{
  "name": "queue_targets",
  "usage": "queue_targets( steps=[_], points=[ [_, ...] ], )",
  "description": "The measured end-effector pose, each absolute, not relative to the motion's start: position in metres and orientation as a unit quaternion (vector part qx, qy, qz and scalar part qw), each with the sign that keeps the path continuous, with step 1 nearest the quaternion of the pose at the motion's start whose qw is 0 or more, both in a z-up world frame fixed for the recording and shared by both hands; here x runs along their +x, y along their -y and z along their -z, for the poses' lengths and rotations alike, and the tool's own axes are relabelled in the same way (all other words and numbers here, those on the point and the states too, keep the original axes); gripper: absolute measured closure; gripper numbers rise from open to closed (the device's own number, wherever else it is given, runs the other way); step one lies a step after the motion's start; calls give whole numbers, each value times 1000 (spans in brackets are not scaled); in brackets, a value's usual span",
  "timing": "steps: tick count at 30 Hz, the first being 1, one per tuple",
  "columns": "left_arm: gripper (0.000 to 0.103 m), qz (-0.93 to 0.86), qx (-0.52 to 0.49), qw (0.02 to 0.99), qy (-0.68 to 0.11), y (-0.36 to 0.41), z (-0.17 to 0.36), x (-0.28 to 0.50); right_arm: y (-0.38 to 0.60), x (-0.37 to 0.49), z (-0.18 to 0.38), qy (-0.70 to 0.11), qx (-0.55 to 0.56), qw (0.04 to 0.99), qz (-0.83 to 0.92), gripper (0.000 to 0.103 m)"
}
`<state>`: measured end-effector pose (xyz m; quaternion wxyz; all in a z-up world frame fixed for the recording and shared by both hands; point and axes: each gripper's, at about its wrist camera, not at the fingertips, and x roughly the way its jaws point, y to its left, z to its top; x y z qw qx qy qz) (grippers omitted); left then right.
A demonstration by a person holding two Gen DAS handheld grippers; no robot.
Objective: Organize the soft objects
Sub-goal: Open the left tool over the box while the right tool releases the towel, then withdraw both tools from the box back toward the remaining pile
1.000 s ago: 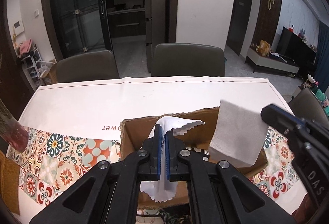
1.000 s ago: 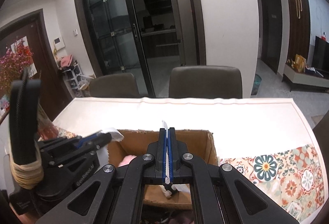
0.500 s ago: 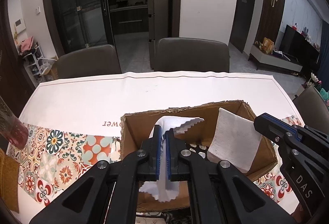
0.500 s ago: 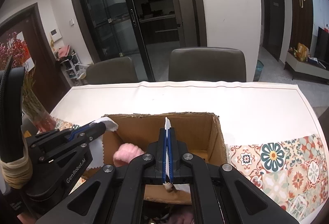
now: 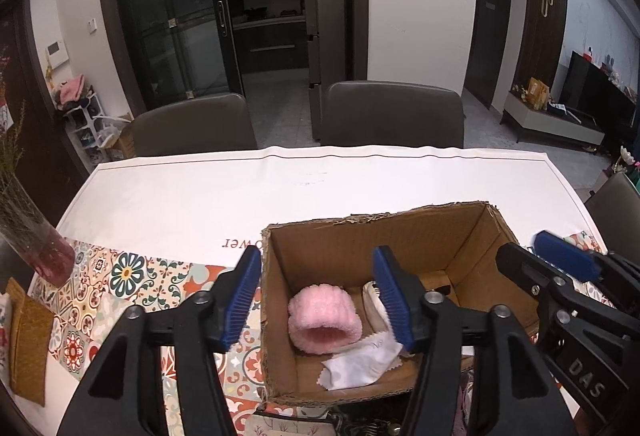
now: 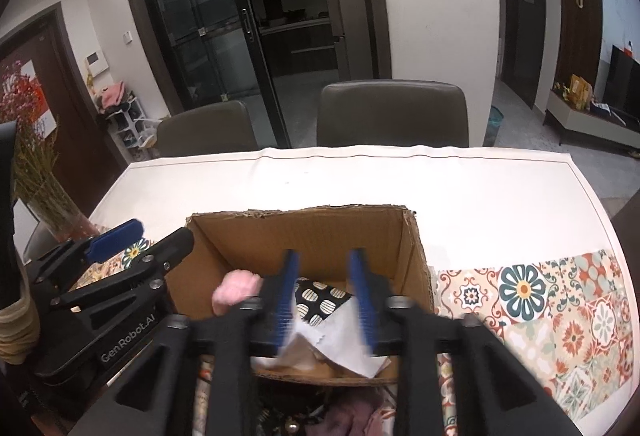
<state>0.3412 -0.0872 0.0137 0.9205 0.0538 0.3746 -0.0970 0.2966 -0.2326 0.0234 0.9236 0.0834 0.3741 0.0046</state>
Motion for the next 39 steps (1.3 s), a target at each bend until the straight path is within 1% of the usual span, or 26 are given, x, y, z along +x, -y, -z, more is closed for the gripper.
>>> queue_targets(
  steps=[2, 3, 5, 6, 8, 10, 18, 20, 22, 24, 33, 36, 39],
  points=[
    [39, 91, 55, 922, -373, 86, -15, 340, 234, 294, -26, -367, 87, 926, 0, 49],
    [38, 90, 55, 923, -371, 86, -16, 339, 235, 292, -28, -364, 88, 927, 3, 46],
    [31, 88, 55, 923, -369, 85, -17, 336, 236, 288, -32, -359, 87, 929, 6, 44],
    [29, 87, 55, 924, -369, 85, -18, 335, 236, 286, -33, -358, 87, 930, 7, 43],
    [21, 81, 54, 925, -368, 84, -20, 332, 235, 283, -36, -356, 88, 930, 8, 43],
    [18, 70, 55, 927, -365, 82, -22, 328, 234, 279, -38, -354, 86, 931, 9, 43],
    [12, 60, 57, 933, -350, 72, -40, 306, 228, 258, -52, -343, 84, 935, 11, 43],
    [9, 59, 56, 934, -347, 68, -44, 299, 226, 252, -55, -341, 83, 936, 12, 42],
    [8, 58, 55, 936, -344, 64, -48, 290, 224, 245, -59, -338, 83, 937, 14, 37],
    [7, 55, 54, 937, -340, 60, -52, 282, 222, 237, -63, -332, 83, 939, 17, 35],
    [6, 48, 50, 942, -328, 41, -65, 250, 207, 207, -75, -319, 76, 944, 15, 35],
    [3, 47, 49, 944, -324, 35, -67, 238, 202, 196, -78, -312, 73, 947, 17, 35],
    [2, 44, 50, 945, -321, 31, -68, 228, 198, 186, -78, -311, 74, 947, 17, 35]
  ],
)
